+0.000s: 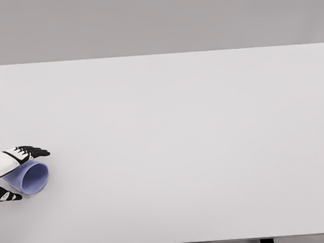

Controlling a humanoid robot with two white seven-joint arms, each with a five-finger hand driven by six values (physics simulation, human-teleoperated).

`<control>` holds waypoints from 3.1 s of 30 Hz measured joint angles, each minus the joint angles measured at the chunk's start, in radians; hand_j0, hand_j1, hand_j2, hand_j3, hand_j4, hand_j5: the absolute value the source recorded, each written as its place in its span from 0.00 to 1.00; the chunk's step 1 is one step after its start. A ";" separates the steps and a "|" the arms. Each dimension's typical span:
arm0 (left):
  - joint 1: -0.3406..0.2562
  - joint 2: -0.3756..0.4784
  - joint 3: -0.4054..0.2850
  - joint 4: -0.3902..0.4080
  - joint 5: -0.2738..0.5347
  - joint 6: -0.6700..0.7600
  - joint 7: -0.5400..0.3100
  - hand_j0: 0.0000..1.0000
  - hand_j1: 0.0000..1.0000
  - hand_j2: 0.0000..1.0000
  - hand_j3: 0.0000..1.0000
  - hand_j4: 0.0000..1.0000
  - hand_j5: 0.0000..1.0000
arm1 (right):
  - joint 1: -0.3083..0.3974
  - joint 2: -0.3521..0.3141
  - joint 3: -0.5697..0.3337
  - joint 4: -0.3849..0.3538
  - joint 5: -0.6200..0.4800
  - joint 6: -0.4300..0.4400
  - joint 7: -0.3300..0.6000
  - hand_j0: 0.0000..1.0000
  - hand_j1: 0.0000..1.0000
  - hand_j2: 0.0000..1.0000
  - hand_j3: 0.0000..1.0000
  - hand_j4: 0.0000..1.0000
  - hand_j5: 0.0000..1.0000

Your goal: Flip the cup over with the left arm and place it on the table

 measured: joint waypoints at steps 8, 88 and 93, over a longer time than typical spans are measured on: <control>0.000 -0.010 0.000 0.001 -0.025 0.000 0.000 0.99 0.99 0.99 0.99 0.99 0.99 | 0.000 0.000 0.000 0.000 0.000 0.000 0.000 1.00 1.00 1.00 1.00 1.00 1.00; -0.115 -0.086 -0.099 -0.142 0.327 0.000 0.009 0.69 0.69 0.69 0.69 0.69 0.69 | 0.000 0.000 0.000 0.000 0.000 0.000 0.000 1.00 1.00 1.00 1.00 1.00 1.00; -0.115 -0.082 -0.126 -0.178 0.369 0.000 0.009 0.69 0.69 0.69 0.69 0.69 0.69 | 0.000 0.000 0.000 0.000 0.000 0.000 0.000 1.00 1.00 1.00 1.00 1.00 1.00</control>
